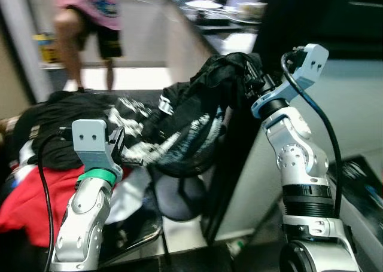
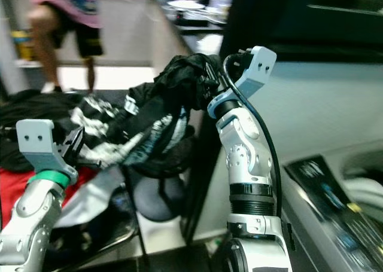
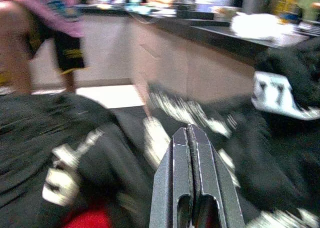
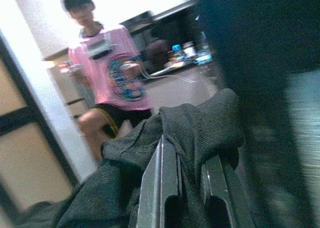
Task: Clothes washing
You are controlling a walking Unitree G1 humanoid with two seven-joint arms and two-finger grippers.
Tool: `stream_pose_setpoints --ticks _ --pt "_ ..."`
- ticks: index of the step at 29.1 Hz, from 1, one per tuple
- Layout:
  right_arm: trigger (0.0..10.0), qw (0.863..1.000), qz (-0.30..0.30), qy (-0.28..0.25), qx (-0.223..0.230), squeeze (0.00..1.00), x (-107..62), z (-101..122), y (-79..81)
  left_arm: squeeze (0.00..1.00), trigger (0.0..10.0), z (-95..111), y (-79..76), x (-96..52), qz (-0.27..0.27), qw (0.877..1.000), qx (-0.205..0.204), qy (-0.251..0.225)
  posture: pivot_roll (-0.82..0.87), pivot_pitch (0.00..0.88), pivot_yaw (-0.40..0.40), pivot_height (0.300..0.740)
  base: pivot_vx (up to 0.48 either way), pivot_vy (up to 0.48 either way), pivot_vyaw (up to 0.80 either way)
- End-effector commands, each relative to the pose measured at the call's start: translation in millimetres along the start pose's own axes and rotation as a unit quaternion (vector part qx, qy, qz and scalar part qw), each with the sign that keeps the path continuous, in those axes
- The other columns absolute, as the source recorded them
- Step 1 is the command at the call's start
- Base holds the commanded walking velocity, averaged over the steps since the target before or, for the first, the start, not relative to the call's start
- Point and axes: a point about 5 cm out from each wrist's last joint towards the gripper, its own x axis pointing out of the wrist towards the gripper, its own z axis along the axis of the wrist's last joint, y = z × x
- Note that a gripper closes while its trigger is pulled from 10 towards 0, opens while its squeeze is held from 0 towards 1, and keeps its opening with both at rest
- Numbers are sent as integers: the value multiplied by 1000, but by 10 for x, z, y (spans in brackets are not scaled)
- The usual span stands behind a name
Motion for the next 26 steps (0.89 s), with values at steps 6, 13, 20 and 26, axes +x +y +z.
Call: stream_pose_setpoints --ticks 6,13,20,26 --pt "10000 1000 8 -16 -9 0 -1 74 60 0 10000 67 -1 -14 -2 1000 16 -3 36 31 -14 740 0 0 -800" --pt "10000 1000 6 -19 -9 0 19 91 71 0 10000 81 -10 11 -6 1000 13 -1 33 31 -9 740 0 0 -800" --pt "10000 1000 6 -15 -11 0 31 71 89 0 10000 53 -39 5 -11 1000 0 14 35 37 -10 740 0 0 -800" --pt "10000 1000 -2 -10 5 0 49 45 76 0 10000 38 -82 -16 -23 999 -6 25 38 45 -12 740 0 0 -800"
